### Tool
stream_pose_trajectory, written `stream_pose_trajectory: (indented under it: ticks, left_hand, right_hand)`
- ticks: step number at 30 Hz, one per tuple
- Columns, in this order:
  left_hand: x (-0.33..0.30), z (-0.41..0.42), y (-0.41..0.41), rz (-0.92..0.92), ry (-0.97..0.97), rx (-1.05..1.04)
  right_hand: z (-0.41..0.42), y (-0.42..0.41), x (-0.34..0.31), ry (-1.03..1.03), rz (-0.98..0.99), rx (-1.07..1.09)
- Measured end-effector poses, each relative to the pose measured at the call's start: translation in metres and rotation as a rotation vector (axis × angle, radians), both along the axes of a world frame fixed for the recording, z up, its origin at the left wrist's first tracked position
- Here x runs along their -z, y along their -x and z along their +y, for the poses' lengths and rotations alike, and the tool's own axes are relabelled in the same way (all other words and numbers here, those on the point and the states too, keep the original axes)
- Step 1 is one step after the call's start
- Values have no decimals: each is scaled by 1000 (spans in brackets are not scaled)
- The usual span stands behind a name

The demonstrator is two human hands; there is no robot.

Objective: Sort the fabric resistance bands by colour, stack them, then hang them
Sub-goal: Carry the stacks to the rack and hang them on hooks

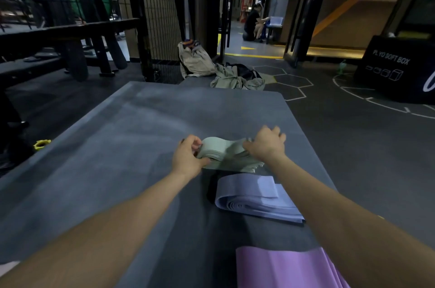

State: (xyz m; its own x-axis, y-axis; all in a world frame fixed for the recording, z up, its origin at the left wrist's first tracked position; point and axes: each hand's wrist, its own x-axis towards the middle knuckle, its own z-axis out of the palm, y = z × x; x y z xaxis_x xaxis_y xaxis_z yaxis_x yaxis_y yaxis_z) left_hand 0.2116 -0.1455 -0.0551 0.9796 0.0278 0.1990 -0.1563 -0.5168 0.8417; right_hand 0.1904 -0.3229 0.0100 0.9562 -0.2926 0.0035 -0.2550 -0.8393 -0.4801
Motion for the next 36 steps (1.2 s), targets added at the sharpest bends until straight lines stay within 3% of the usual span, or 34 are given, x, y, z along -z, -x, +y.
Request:
stream_pose_trajectory:
  ticks: [5, 9, 16, 25, 30, 36]
  left_hand:
    - [4, 0, -3, 0, 50, -4]
    - [5, 0, -5, -10, 68, -9]
    - [5, 0, -9, 4, 51, -14]
    - [-3, -3, -7, 19, 40, 1]
    - [-28, -18, -1, -93, 158, 26]
    - [-97, -13, 23, -270, 64, 72]
  right_hand:
    - [30, -3, 3, 209, -167, -482]
    - [46, -7, 18, 308, -143, -642]
    - [45, -11, 21, 388, -201, -658]
    - [48, -17, 21, 661, -383, -662]
    - [38, -16, -20, 807, -491, -631]
    - [42, 14, -95, 745, -551, -554]
